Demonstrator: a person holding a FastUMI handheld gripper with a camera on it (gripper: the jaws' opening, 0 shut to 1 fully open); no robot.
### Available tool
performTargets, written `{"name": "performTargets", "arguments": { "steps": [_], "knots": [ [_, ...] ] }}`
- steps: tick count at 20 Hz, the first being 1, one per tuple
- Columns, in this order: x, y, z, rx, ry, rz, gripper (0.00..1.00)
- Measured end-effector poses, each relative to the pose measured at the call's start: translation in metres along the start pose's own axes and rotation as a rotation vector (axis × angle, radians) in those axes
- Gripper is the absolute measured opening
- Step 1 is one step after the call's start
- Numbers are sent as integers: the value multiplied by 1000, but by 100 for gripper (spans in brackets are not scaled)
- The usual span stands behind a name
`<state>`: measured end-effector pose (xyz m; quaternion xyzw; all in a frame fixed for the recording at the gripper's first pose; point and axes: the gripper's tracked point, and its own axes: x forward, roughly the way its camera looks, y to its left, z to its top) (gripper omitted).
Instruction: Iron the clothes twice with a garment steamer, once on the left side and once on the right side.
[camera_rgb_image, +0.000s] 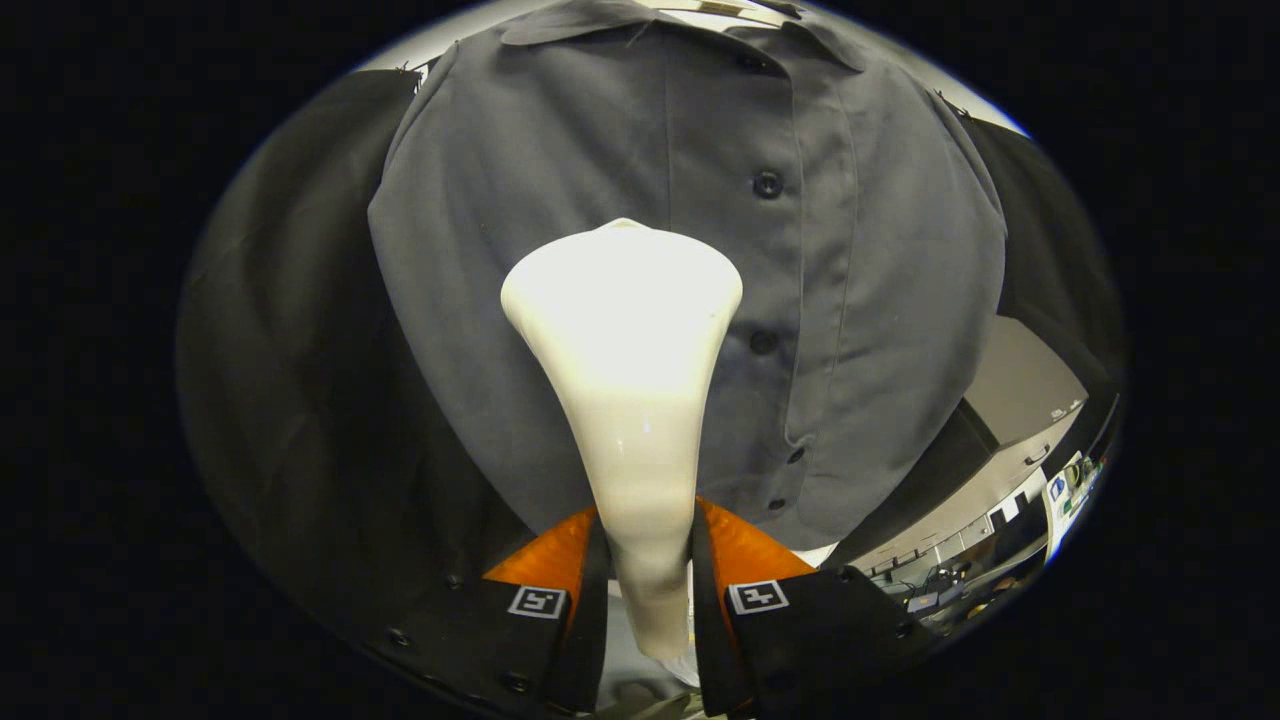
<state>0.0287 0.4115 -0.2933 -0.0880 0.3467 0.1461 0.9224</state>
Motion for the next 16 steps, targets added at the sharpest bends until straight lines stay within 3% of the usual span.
{"name": "performTargets", "arguments": {
  "steps": [16],
  "knots": [
    [23, -5, -71, -34, 157, -5, 45]
  ]
}}
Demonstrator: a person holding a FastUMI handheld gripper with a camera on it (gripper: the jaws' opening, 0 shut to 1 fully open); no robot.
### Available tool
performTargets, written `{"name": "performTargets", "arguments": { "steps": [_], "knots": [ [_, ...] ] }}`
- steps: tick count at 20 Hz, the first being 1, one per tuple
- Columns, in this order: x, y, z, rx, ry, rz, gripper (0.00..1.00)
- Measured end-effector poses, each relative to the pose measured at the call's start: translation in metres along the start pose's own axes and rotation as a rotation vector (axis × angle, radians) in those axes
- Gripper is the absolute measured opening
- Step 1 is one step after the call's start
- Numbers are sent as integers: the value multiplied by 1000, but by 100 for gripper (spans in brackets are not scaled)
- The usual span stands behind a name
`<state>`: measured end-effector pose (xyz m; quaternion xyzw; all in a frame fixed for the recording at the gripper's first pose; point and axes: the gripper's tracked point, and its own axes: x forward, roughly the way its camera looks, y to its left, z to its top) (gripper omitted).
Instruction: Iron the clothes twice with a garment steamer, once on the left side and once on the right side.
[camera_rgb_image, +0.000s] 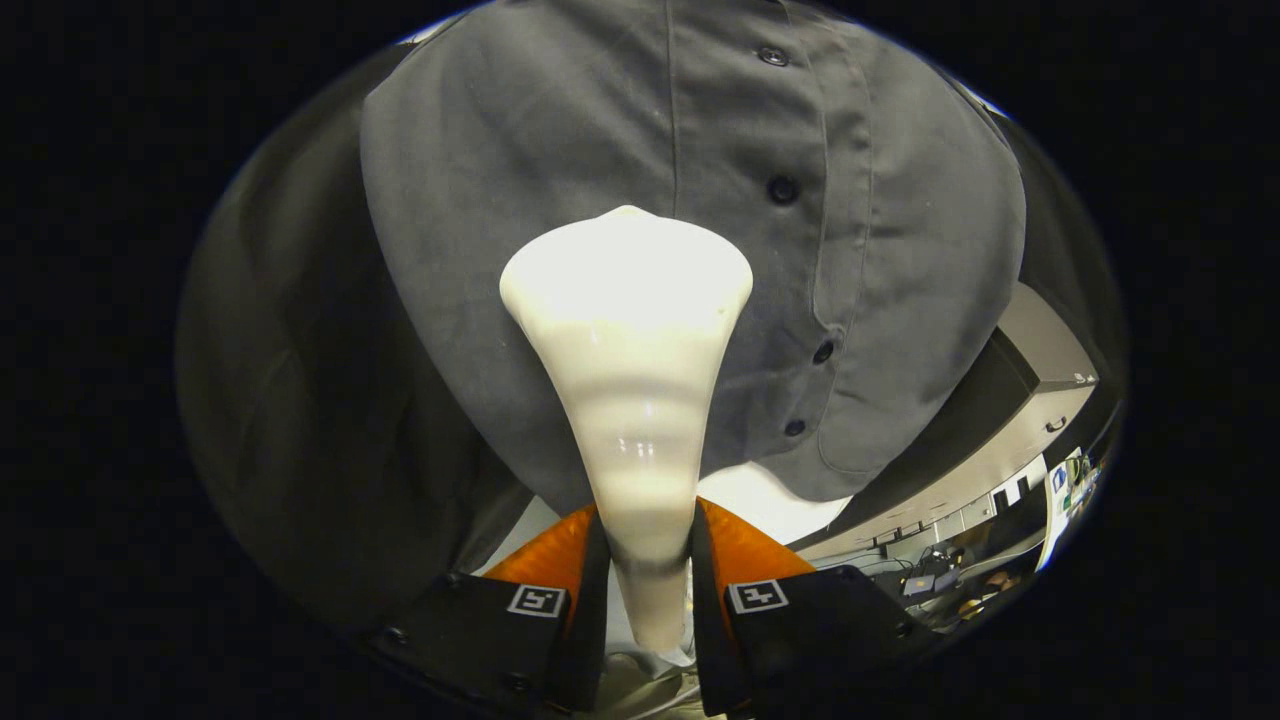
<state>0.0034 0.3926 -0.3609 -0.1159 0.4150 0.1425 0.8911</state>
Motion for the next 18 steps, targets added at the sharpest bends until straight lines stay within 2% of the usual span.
{"name": "performTargets", "arguments": {
  "steps": [18],
  "knots": [
    [35, -3, -87, -32, 163, 2, 45]
  ]
}}
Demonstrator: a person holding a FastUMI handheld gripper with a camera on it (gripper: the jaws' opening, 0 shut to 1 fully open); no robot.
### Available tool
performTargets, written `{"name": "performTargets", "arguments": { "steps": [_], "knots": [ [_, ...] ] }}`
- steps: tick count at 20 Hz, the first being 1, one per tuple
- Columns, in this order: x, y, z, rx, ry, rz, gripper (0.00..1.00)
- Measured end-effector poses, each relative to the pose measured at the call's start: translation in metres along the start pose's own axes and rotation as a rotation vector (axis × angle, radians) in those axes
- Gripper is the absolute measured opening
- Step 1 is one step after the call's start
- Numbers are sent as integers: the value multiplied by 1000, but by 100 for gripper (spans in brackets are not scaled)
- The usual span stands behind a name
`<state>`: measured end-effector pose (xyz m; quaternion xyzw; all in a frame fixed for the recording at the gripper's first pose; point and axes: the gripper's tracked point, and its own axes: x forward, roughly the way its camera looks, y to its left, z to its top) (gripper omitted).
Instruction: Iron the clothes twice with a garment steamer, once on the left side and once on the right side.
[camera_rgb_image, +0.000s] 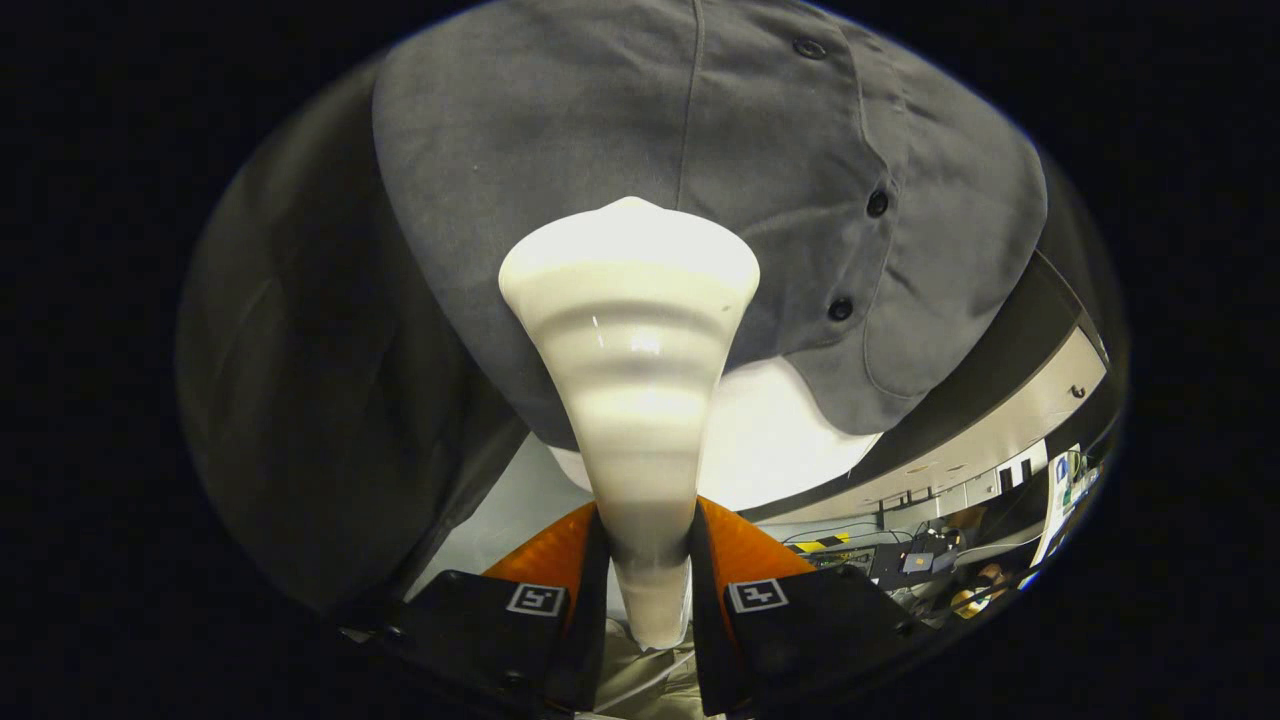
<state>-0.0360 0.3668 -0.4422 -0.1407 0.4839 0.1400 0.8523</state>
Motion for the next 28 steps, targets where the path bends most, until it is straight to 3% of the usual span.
{"name": "performTargets", "arguments": {
  "steps": [12, 20, 28],
  "knots": [
    [-5, -23, -30, 30, 35, 19, 46],
    [-57, -70, 5, 59, -60, 37, 45],
    [-141, -131, 64, 76, -218, 69, 45]
  ]
}}
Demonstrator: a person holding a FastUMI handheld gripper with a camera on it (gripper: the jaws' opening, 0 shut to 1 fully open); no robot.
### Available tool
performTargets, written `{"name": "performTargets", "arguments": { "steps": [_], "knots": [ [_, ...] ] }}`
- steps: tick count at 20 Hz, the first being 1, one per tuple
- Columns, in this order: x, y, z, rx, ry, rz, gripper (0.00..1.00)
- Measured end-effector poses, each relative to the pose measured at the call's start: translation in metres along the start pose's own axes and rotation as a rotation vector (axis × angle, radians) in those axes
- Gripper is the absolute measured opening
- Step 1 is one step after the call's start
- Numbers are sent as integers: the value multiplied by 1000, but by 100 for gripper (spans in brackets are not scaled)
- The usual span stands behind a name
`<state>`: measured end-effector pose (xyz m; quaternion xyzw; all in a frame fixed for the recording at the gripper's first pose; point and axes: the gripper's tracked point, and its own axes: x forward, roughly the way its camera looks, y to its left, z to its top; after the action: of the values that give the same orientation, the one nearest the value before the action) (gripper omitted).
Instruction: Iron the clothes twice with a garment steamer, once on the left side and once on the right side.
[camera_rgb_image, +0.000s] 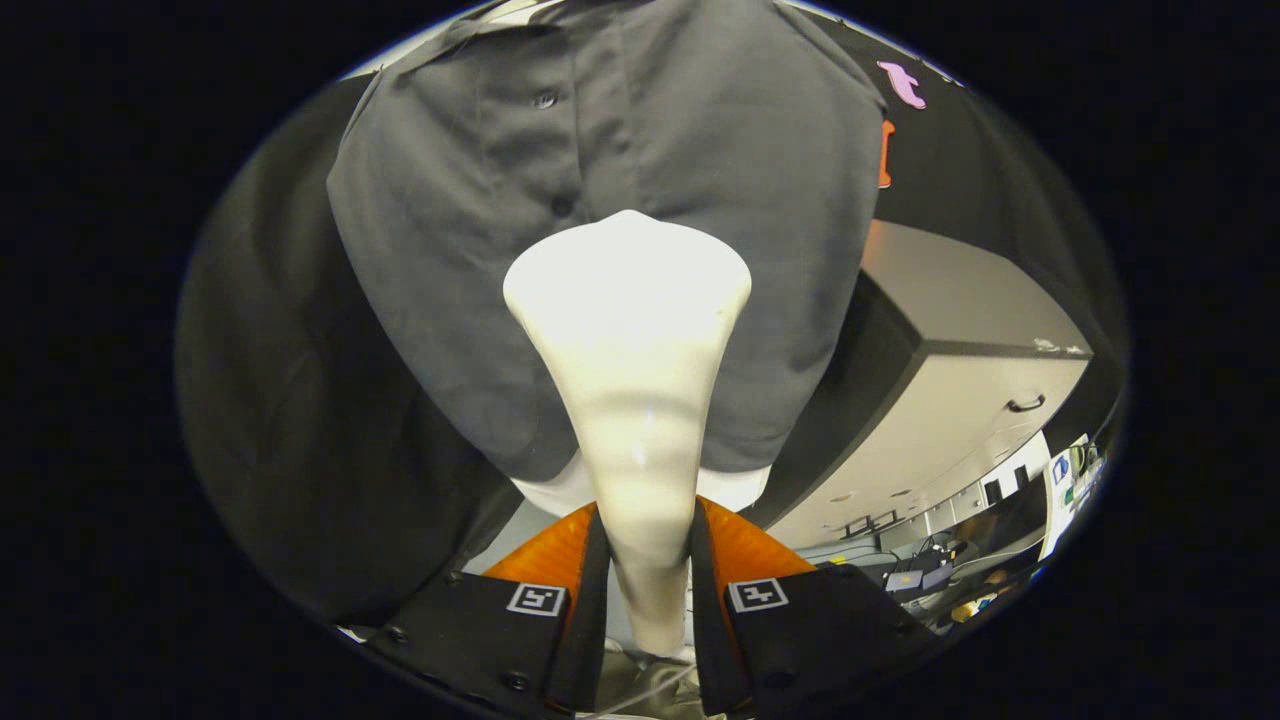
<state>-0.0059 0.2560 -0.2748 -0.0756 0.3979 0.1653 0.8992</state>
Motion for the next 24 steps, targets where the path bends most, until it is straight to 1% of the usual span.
{"name": "performTargets", "arguments": {
  "steps": [7, 13, 14, 16, 20, 24],
  "knots": [
    [-77, -50, 71, 18, -184, 3, 45],
    [-140, -101, 115, 56, -339, -12, 45],
    [-150, -110, 118, 62, -358, -18, 45],
    [-166, -135, 110, 74, -388, -30, 45],
    [-194, -169, 115, 94, -454, -64, 45],
    [-207, -190, 108, 119, -471, -91, 45]
  ]
}}
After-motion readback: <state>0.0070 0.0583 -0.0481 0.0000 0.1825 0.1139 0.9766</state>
